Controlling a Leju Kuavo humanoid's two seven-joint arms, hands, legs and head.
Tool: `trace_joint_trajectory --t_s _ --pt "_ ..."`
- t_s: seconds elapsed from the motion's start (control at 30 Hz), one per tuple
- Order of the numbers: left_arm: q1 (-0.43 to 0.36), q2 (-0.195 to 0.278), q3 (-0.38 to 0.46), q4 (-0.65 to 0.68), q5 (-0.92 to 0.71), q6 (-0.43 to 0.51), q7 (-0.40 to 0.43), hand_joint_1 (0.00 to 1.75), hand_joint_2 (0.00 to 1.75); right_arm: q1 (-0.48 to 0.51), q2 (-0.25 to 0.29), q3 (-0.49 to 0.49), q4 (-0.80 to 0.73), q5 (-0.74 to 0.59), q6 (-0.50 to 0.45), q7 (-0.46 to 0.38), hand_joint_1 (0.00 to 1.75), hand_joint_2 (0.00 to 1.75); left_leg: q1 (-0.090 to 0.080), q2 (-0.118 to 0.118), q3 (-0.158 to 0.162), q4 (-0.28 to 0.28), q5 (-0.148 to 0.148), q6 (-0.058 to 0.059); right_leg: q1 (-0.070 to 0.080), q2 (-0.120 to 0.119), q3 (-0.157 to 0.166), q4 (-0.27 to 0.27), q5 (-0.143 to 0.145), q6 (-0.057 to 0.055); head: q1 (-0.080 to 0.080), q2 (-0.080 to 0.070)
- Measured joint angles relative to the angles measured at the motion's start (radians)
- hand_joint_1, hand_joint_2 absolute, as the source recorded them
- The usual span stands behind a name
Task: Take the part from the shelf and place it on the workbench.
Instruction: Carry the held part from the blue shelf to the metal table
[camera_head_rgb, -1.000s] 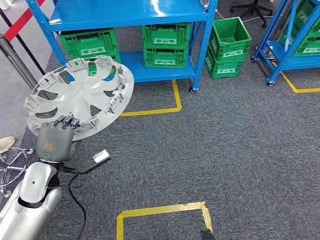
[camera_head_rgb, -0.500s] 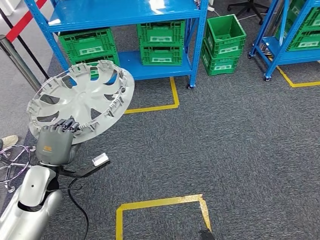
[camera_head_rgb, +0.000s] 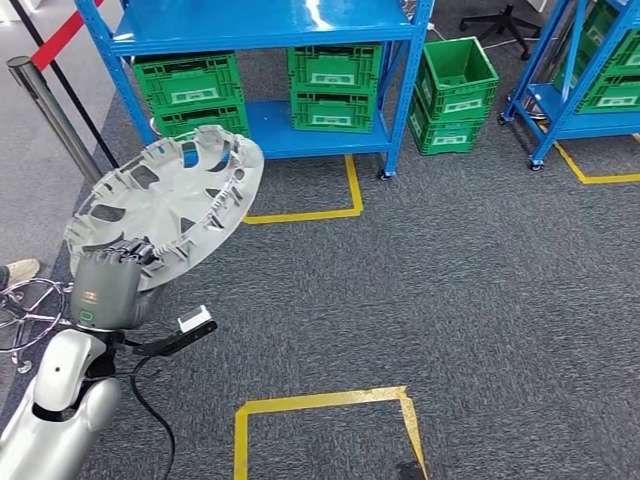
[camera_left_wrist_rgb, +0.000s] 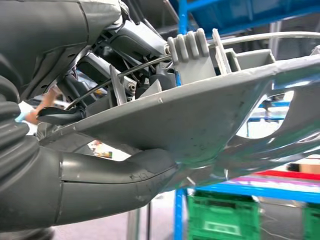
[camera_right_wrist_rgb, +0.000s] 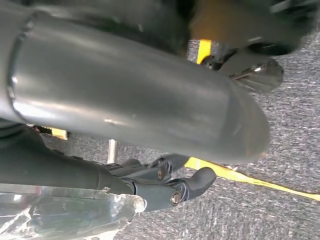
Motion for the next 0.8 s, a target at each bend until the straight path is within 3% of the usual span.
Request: trace_joint_trajectory --t_s 0.07,0.2,0.47,0.6,0.8 --pt "0.003 0.001 0.001 0.000 0.009 -0.001 -0.014 1.75 1.75 -0.002 0.000 0.001 0.000 0.000 0.000 0.002 0.00 0.00 -0.004 -0.001 -0.010 0.007 0.003 -0.004 -0.001 0.002 0.038 -0.079 0.019 -0.005 -0.002 0.000" --pt "0.005 0.002 0.005 0.000 0.016 0.001 -0.021 1.75 1.75 0.001 0.002 0.004 0.000 0.003 0.000 0.011 0.00 0.00 -0.007 0.000 -0.024 0.007 0.018 0.012 0.002 0.005 0.029 -0.087 0.027 -0.015 -0.003 0.000" --pt "0.005 0.005 0.031 0.000 -0.009 0.002 -0.015 1.75 1.75 0.001 0.003 0.016 0.000 0.022 -0.001 0.021 0.00 0.00 -0.003 0.000 -0.034 -0.009 0.040 -0.018 0.007 0.004 0.010 -0.085 0.040 -0.029 -0.002 0.000" --pt "0.006 0.008 0.044 0.000 -0.023 0.000 -0.004 1.75 1.75 0.001 0.003 0.027 0.000 0.031 -0.002 0.024 0.00 0.00 -0.002 0.000 -0.041 -0.009 0.044 -0.025 0.007 0.004 0.004 -0.085 0.045 -0.030 -0.002 0.000" --pt "0.012 0.010 0.058 0.000 -0.034 -0.002 0.006 1.75 1.75 0.001 0.003 0.037 0.000 0.033 -0.002 0.024 0.00 0.00 -0.004 -0.001 -0.051 -0.008 0.050 -0.024 0.004 0.003 -0.005 -0.085 0.053 -0.025 -0.002 0.000"
